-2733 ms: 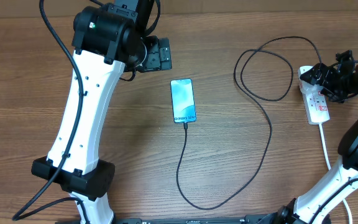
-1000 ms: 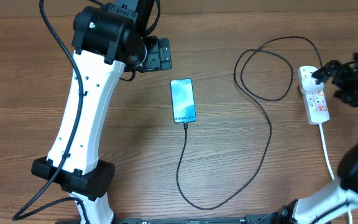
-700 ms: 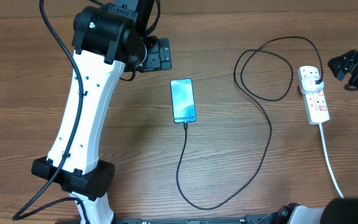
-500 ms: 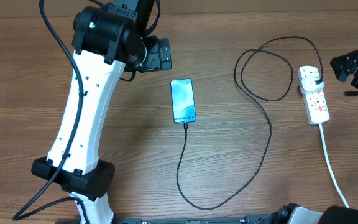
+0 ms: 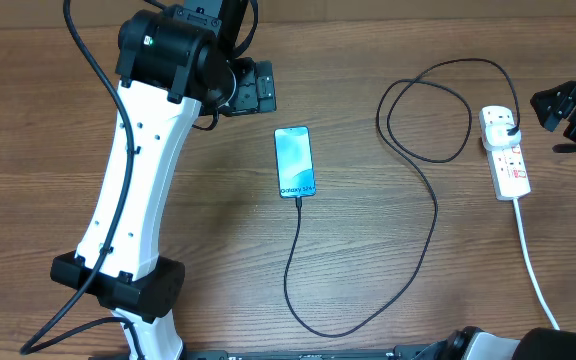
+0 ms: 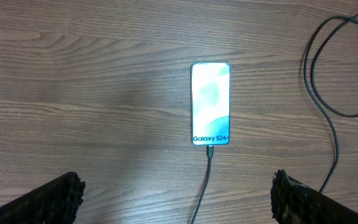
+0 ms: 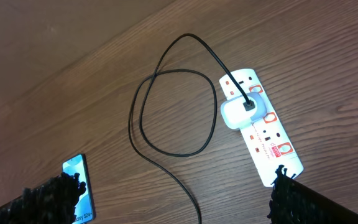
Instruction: Plug charger to phone and switch on socket
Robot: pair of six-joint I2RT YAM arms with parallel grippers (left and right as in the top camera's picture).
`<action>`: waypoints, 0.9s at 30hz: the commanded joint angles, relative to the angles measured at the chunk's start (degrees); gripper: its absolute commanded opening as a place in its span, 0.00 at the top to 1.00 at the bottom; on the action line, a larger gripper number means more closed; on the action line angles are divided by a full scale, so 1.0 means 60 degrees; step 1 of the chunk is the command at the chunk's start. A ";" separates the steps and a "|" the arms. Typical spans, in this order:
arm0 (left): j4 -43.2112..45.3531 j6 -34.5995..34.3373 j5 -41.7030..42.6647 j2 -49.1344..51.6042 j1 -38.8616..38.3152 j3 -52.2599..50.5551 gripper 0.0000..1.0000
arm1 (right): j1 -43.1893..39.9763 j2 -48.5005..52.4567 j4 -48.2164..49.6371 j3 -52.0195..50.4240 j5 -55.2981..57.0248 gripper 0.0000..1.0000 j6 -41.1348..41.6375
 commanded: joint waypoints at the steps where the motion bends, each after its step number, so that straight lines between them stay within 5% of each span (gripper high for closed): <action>1: 0.0015 -0.0029 -0.0131 0.0066 0.0098 -0.0022 0.00 | -0.0011 0.0025 0.0011 0.0047 -0.0044 0.00 -0.0069; 27: 0.1031 0.0266 -0.0667 0.0055 0.0055 -0.0025 0.00 | -0.0011 0.0025 0.0011 0.0047 -0.0044 0.00 -0.0069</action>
